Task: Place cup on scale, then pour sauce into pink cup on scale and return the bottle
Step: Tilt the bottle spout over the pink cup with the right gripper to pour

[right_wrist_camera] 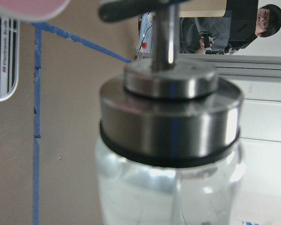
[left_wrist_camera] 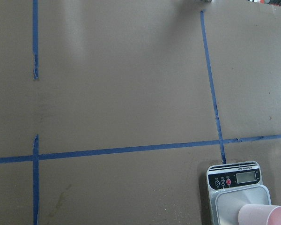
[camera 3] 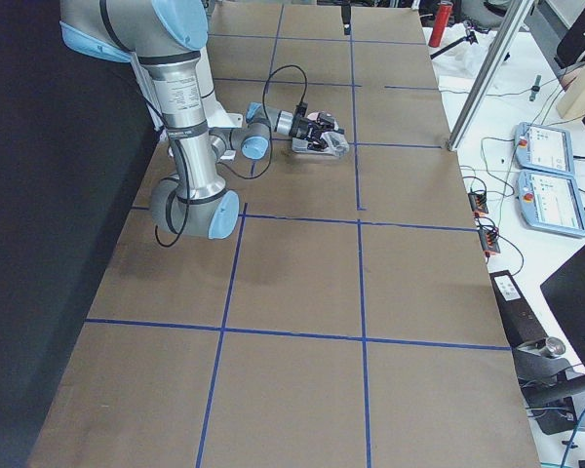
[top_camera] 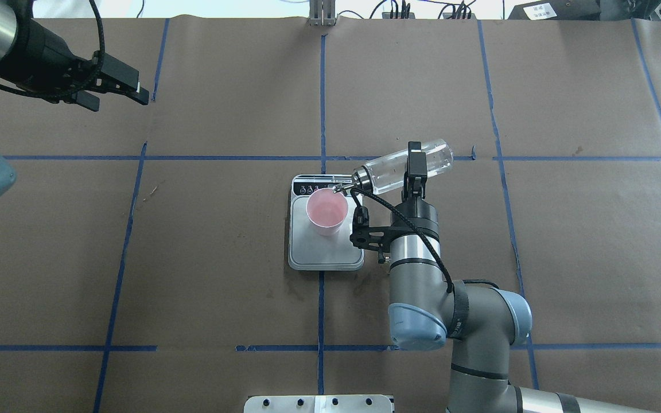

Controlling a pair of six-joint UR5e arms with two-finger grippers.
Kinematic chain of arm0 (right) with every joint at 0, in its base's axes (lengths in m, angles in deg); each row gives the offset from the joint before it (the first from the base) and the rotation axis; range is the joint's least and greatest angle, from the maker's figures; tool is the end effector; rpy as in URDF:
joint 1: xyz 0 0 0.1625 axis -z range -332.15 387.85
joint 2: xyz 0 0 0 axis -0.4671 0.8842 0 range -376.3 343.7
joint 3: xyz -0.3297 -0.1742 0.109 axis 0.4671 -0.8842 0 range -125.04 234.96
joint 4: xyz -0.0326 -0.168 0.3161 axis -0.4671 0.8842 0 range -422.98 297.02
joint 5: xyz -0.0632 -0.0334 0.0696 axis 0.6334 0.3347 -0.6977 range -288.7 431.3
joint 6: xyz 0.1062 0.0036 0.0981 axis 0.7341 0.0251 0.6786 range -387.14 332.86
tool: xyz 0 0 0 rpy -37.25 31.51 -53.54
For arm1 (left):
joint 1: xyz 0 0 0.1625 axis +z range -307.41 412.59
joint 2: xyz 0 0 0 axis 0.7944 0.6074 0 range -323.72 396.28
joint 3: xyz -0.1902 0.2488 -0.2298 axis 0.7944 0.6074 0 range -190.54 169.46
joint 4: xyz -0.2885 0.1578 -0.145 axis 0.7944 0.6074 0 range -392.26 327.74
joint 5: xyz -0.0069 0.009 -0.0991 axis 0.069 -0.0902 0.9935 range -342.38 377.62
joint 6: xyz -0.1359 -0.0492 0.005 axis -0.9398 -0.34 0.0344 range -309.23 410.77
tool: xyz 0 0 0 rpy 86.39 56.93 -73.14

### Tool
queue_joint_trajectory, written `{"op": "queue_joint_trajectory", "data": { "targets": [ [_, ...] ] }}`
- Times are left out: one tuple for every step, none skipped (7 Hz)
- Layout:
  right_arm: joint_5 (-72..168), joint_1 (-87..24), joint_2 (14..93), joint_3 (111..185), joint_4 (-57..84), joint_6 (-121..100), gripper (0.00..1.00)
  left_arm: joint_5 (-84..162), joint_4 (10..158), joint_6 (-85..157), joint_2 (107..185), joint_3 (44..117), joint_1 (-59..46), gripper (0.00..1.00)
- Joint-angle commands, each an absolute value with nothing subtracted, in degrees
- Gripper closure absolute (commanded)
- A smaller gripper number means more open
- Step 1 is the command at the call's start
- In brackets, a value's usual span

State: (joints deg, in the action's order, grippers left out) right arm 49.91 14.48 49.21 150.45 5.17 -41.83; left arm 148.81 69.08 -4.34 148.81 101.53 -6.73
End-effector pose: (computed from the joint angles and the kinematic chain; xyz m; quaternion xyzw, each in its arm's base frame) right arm -0.4763 -0.3887 0.3033 0.5704 0.2489 -0.3593 0.6954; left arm 0.2389 -0.4775 0.2653 0.1103 0.5264 -0.0137 0.8429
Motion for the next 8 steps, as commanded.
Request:
{"op": "queue_joint_trajectory", "data": {
  "targets": [
    [52.0,14.5,49.1,150.4,5.1,-48.4,1.00,148.8,69.1,-4.4,148.8,101.4,-6.7,0.01],
    [52.7,14.5,49.0,150.4,5.1,-50.0,1.00,148.8,69.1,-4.5,148.8,101.4,-6.7,0.01],
    [52.8,14.5,49.1,150.4,5.2,-51.0,1.00,148.8,69.1,-4.6,148.8,101.4,-6.7,0.01],
    [53.3,14.5,49.0,150.4,5.1,-53.6,1.00,148.8,69.1,-4.8,148.8,101.4,-6.7,0.01],
    [53.5,14.5,48.4,150.4,5.1,-54.0,1.00,148.8,69.1,-4.8,148.8,101.4,-6.7,0.01],
    [53.4,14.4,48.5,150.5,4.9,-55.2,1.00,148.8,69.1,-4.8,148.8,101.4,-6.7,0.01],
    [53.3,14.4,48.3,150.8,4.6,-54.9,1.00,148.8,69.1,-4.9,148.8,101.4,-6.7,0.01],
    [53.1,14.4,48.5,150.5,4.5,-54.3,1.00,148.8,69.0,-4.9,148.7,101.4,-6.7,0.01]
  ]
}}
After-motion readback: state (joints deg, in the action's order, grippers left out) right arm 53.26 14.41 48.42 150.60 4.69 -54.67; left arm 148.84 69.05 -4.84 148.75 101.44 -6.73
